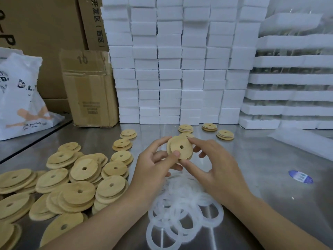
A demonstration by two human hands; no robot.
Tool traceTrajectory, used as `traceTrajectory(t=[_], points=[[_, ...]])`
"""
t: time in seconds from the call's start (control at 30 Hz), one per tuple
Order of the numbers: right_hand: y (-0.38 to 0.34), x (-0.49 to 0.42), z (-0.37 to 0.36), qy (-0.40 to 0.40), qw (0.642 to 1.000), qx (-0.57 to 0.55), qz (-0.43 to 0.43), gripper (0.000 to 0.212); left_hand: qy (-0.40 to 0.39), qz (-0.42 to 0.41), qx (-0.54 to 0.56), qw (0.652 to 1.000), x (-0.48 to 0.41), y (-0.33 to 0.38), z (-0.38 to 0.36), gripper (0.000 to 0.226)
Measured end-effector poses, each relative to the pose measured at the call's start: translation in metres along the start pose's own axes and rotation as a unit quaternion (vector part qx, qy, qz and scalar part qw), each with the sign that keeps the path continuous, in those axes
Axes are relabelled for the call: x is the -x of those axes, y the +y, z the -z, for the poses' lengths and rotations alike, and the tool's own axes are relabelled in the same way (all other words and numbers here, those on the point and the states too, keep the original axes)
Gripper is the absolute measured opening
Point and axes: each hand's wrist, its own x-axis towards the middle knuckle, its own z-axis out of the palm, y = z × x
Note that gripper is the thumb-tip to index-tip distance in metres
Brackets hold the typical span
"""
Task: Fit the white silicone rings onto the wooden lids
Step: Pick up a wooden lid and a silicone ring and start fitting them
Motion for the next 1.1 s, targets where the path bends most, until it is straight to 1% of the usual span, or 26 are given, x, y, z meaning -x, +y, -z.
traceTrajectory(t=[0.07,0.13,0.23,0.33,0.4,0.47,0.53,0.63,0.67,0.87,0.93,1.1], points=[[0.000,0.002,0.000,-0.005,0.999,-0.032,-0.014,0.044,-0.017,0.001,0.002,1.000,0.000,0.000,0.001,0.036],[-0.001,0.002,0.001,-0.017,0.998,-0.056,-0.026,0.033,-0.031,0.000,0.003,1.000,0.000,0.001,0.003,0.035],[-0.003,0.002,0.003,-0.032,0.996,-0.081,-0.026,0.037,-0.039,0.004,0.002,0.999,0.000,0.000,0.006,0.039],[-0.008,0.004,0.005,-0.048,0.992,-0.113,-0.027,0.036,-0.050,0.027,0.030,0.998,0.000,0.000,0.009,0.045],[-0.009,0.005,0.005,-0.051,0.989,-0.137,-0.038,0.033,-0.045,0.039,0.054,0.997,0.000,-0.001,0.011,0.049],[-0.008,0.007,0.006,-0.051,0.985,-0.151,-0.067,0.027,-0.030,0.046,0.077,0.996,0.000,0.000,0.013,0.056],[-0.005,0.008,0.009,-0.086,0.985,-0.125,-0.085,0.019,-0.015,0.050,0.089,0.995,0.000,0.001,0.014,0.062],[-0.003,0.009,0.012,-0.189,0.975,-0.073,-0.094,0.012,-0.005,0.056,0.095,0.994,0.001,0.002,0.014,0.056],[-0.003,0.009,0.013,-0.204,0.972,-0.069,-0.097,0.012,-0.004,0.057,0.095,0.994,0.001,0.002,0.014,0.054],[-0.006,0.007,0.013,-0.186,0.974,-0.096,-0.091,0.002,-0.003,0.065,0.091,0.994,0.003,0.004,0.014,0.051],[-0.008,0.008,0.013,-0.176,0.974,-0.110,-0.089,0.006,0.002,0.066,0.093,0.993,0.004,0.005,0.014,0.052],[-0.017,0.005,0.018,-0.137,0.968,-0.194,-0.085,0.010,0.008,0.063,0.104,0.993,0.004,0.007,0.014,0.058]])
